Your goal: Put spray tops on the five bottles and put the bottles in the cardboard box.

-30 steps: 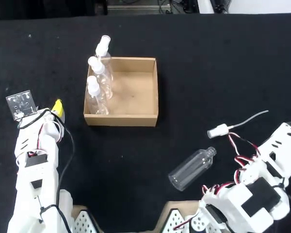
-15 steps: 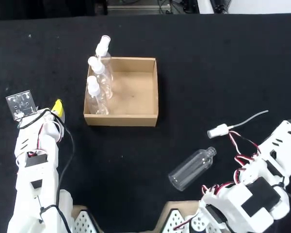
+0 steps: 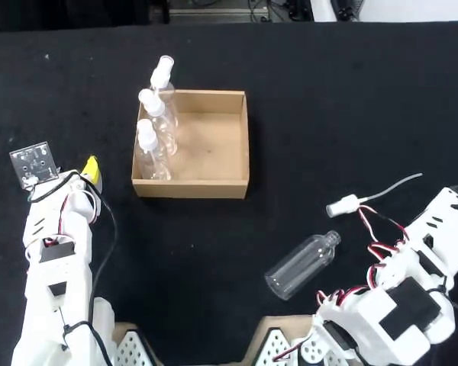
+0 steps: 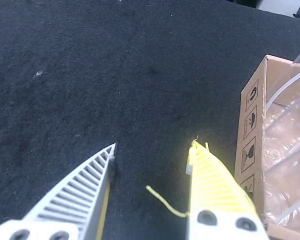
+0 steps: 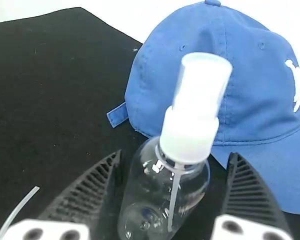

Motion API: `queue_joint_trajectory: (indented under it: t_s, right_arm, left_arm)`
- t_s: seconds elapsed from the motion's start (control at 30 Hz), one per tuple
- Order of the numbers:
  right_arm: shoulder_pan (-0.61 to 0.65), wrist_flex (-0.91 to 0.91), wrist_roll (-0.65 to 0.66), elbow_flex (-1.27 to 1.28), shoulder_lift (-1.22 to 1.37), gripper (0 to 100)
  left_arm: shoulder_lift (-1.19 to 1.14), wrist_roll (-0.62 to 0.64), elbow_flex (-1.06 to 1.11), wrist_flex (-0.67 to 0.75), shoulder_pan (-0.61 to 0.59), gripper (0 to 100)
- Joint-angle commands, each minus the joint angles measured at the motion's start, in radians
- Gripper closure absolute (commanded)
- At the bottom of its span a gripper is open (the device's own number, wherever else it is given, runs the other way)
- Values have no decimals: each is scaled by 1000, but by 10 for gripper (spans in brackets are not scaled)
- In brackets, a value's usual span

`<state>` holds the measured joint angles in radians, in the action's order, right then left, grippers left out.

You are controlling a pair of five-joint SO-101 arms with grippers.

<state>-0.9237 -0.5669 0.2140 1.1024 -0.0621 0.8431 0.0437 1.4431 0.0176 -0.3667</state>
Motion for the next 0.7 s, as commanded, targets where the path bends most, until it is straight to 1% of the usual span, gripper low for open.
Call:
queue_joint_trajectory:
  t_s: [0.0, 0.13, 0.23, 0.47, 0.67]
  right_arm:
    - [0, -34, -6, 5, -5, 720]
    - [0, -34, -12, 8, -5, 720]
    - [-2, -35, -51, 5, -5, 720]
    - [3, -34, -55, -15, -2, 720]
    - [0, -35, -54, -54, 54, 720]
  left_arm:
    - [3, -9, -5, 20, 12, 798]
    - [3, -9, -5, 20, 12, 798]
    - [3, -9, -5, 18, 12, 798]
    - [3, -9, -5, 18, 12, 798]
    - [3, -9, -5, 18, 12, 798]
